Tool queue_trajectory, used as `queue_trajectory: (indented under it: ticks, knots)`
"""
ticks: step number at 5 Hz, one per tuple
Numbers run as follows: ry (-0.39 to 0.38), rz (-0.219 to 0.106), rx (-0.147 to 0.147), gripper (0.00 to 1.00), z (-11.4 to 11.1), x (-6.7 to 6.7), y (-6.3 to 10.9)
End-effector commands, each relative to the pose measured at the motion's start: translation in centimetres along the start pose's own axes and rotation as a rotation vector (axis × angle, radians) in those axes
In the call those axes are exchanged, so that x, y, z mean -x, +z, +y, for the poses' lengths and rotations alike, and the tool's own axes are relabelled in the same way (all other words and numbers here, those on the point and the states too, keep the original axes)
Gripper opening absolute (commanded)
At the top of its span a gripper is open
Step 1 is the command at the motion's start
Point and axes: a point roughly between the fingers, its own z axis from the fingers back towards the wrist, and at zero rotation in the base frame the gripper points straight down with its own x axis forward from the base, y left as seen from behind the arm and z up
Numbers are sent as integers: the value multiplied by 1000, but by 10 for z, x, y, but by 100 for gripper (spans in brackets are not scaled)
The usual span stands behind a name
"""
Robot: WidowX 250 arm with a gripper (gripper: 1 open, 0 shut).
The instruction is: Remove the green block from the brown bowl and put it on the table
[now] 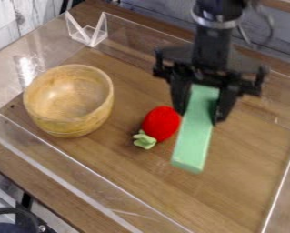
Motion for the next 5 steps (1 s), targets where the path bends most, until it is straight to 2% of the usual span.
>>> queue_trajectory:
  ticks: [1, 2, 4, 5]
  knots:
    - [-72, -37, 16, 0, -5, -8, 3]
    - [-124, -31, 18, 0, -4, -13, 5]
    - [-211, -21, 18, 0, -9, -10, -15]
    - [-202, -24, 9, 0, 0, -13, -11]
